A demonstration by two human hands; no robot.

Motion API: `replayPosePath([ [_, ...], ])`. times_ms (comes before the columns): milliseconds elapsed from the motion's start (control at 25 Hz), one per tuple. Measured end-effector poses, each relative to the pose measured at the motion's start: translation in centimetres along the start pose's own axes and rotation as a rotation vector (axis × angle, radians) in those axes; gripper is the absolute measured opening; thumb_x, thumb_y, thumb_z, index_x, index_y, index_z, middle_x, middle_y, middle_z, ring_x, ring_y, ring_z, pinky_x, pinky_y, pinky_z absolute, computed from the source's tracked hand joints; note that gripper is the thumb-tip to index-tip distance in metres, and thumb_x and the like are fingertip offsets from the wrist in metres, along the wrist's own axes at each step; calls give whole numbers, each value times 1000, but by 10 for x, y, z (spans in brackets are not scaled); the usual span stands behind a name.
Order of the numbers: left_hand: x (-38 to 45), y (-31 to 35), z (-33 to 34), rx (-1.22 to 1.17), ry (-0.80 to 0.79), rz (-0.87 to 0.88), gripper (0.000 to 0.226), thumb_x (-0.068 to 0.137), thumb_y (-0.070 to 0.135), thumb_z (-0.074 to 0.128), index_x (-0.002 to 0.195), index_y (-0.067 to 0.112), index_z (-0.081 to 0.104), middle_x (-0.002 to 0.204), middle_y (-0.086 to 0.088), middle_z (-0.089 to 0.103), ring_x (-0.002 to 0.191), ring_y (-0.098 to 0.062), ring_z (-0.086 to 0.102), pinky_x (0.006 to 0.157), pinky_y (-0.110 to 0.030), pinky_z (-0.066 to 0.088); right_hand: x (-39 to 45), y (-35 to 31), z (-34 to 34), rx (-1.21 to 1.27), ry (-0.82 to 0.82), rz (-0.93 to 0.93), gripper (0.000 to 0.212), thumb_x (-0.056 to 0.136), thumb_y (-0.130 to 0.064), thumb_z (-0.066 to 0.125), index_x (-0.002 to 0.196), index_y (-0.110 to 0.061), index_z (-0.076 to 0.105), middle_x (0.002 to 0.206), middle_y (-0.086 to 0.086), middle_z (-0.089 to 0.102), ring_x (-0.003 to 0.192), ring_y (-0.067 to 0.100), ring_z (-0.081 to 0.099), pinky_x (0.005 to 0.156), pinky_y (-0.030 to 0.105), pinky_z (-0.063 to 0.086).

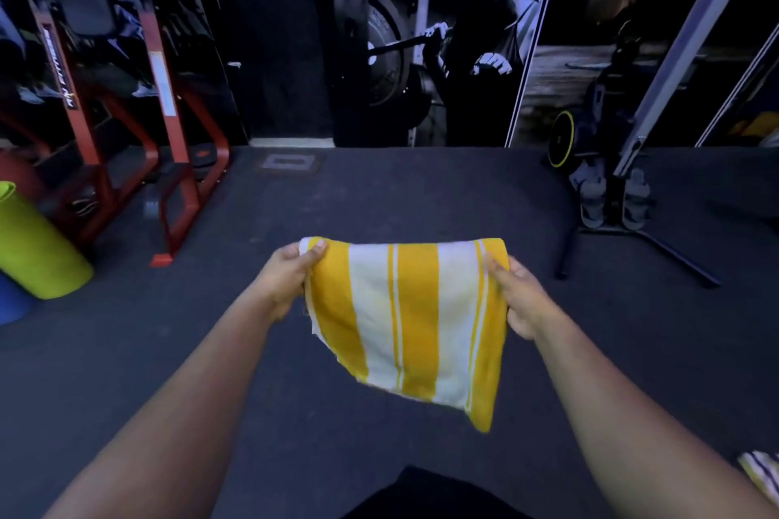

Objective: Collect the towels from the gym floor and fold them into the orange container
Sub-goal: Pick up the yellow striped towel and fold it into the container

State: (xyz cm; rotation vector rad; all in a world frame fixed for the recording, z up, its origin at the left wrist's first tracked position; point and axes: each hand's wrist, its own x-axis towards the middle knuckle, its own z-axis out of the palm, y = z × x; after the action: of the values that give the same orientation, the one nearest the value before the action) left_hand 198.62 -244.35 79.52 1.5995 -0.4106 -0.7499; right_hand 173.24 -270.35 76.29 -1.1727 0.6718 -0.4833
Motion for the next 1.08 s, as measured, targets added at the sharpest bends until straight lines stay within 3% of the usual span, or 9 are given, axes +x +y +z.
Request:
replayPosePath([
  [120,15,-7,12,22,106,40,26,101,37,62,99,11,68,95,-11,76,86,-25,71,74,-41,60,7,7,-12,-290,37,-67,27,91,-18,75,114,-6,66,106,12,76,90,21,74,83,40,62],
  [280,30,-24,25,-12,271,-21,54,91,46,73,131,21,47,116,-11,66,99,-27,67,71,-42,58,23,8,-24,-314,244,-139,50,83,-21,84,119,-13,51,96,4,72,79,14,69,67,28,56],
  [400,32,-40,31,89,131,-3,71,85,32,83,142,24,42,113,-14,70,99,-29,72,73,-40,58,40,7,-41,-291,225,-94,55,86,-17,80,126,-17,43,97,9,67,82,19,65,71,36,53],
  [560,49,-55,37,139,261,70,45,96,20,72,136,30,54,96,-11,68,85,-19,63,75,-36,54,59,4,-60,-440,-66,-34,70,84,10,73,138,-20,41,103,14,65,89,18,65,76,33,57],
  [720,80,-60,41,123,115,22,27,98,18,68,122,30,66,109,-2,66,96,-17,60,77,-27,51,104,25,-52,-858,-13,-232,58,85,3,71,133,-27,59,126,2,65,115,19,61,103,40,48],
  [800,105,-72,38,292,-10,-60,61,83,18,85,137,27,58,125,-3,58,106,-16,60,86,-27,52,129,39,-43,-961,-49,-206,57,85,-4,74,135,-27,59,127,1,59,124,25,54,107,31,39],
  [880,139,-90,33,686,-37,-72,86,71,18,92,145,28,50,128,-3,45,114,-21,53,95,-31,47,150,55,-33,-1046,-124,-58,71,77,-18,86,141,-24,54,122,4,45,116,20,50,97,22,37],
  [960,173,-110,28,972,-2,-58,72,73,25,87,138,30,58,120,-6,49,115,-31,57,92,-36,49,177,77,-25,-1192,-130,36,82,71,-24,90,143,-23,50,123,4,38,110,21,51,91,23,39],
  [1080,210,-137,23,1319,45,5,42,75,41,80,114,28,71,107,-6,58,105,-33,60,83,-42,47,209,97,-11,-1526,-20,50,54,81,-30,76,131,-27,56,122,6,48,115,32,56,89,38,48],
])
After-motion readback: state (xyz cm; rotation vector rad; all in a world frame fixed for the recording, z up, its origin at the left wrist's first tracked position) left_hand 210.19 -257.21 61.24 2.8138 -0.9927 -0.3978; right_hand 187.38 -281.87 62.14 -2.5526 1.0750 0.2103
